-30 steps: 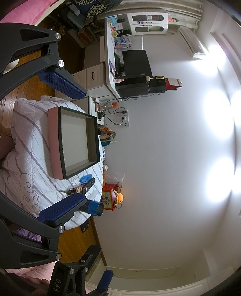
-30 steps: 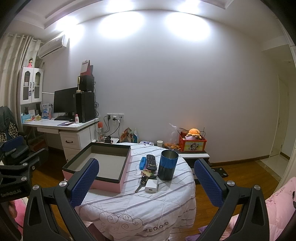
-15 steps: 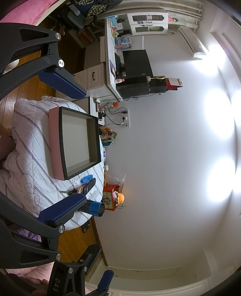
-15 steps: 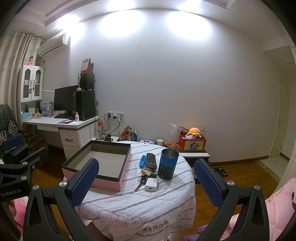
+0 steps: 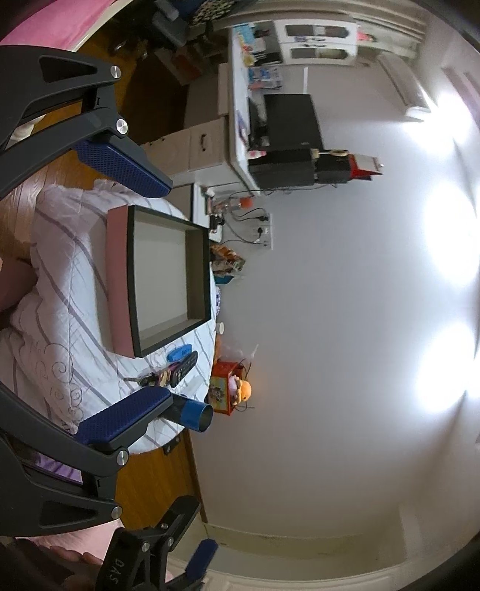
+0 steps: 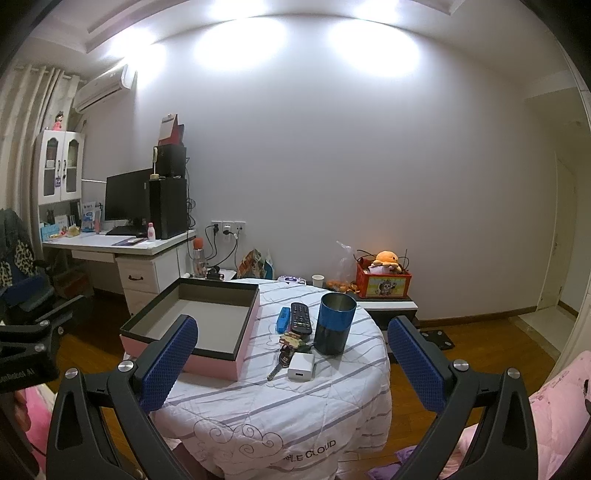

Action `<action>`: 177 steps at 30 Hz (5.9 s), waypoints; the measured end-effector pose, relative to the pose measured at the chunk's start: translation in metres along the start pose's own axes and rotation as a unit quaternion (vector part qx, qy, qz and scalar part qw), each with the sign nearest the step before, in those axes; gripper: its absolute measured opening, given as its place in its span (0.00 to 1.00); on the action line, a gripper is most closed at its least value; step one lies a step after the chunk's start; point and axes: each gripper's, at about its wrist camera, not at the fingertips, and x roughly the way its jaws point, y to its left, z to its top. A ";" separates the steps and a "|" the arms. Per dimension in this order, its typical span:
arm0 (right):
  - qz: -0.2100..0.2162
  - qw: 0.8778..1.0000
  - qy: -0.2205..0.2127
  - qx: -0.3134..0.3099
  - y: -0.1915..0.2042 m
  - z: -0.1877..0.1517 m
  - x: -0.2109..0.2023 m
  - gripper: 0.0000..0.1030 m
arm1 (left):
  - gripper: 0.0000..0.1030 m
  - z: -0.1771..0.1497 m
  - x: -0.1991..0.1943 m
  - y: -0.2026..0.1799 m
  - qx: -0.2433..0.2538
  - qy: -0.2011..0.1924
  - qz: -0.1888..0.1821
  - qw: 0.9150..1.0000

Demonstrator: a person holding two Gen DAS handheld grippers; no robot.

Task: Organize rigid objects
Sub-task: 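Grasp the pink tray box rim with the left gripper while the right gripper approaches the blue cup, then grasp the blue-and-black cup with the right gripper and place it inside the tray box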

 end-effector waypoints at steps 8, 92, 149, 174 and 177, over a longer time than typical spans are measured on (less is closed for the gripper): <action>-0.005 1.000 0.015 0.003 -0.004 -0.009 0.022 1.00 | 1.00 -0.010 0.035 0.034 -0.050 0.034 0.023 0.998; -0.014 0.982 0.176 0.073 -0.084 -0.040 0.265 0.97 | 0.60 -0.069 0.283 0.110 -0.114 0.319 0.046 0.940; 0.241 0.952 0.169 -0.085 0.125 -0.007 0.255 0.66 | 0.18 -0.066 0.270 0.090 -0.061 0.297 0.030 0.952; 0.245 0.957 0.145 -0.058 0.121 0.004 0.235 0.81 | 0.19 -0.068 0.269 0.090 -0.063 0.295 0.024 0.953; 0.237 0.962 0.130 -0.041 0.103 0.012 0.225 0.81 | 0.19 -0.069 0.269 0.090 -0.063 0.298 0.026 0.952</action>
